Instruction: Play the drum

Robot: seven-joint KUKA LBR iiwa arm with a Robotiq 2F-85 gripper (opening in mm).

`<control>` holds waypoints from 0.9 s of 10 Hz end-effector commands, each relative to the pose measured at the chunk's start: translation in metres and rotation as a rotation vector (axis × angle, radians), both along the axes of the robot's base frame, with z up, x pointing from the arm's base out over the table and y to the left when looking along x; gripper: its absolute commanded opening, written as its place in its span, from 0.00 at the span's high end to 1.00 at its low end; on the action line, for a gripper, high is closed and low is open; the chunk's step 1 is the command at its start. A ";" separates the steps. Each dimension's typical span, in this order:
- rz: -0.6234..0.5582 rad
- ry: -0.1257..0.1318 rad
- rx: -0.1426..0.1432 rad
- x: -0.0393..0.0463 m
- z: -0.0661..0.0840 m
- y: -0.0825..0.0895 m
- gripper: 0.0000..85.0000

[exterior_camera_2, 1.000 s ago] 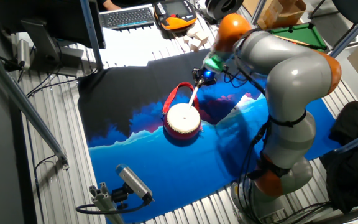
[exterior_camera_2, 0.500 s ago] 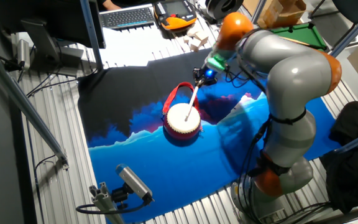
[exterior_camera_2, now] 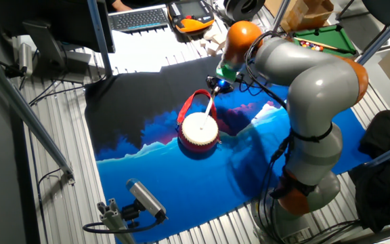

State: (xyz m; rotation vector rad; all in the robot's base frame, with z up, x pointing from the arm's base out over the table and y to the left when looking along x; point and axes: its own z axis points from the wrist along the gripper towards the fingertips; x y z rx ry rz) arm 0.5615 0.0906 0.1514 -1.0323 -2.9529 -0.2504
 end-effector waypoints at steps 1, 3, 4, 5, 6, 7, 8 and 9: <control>0.008 0.042 0.069 -0.0008 0.002 0.000 1.00; 0.008 0.019 0.013 -0.0019 0.002 0.001 1.00; 0.010 0.017 -0.037 -0.0012 0.000 0.001 1.00; -0.001 0.008 -0.072 -0.0001 -0.001 0.001 1.00; -0.007 0.002 -0.078 0.0005 -0.001 0.001 1.00; 0.004 0.008 -0.060 0.0007 -0.001 0.001 1.00; 0.057 0.041 -0.025 0.0010 -0.001 0.000 1.00; 0.133 0.073 -0.043 0.0020 -0.002 -0.002 1.00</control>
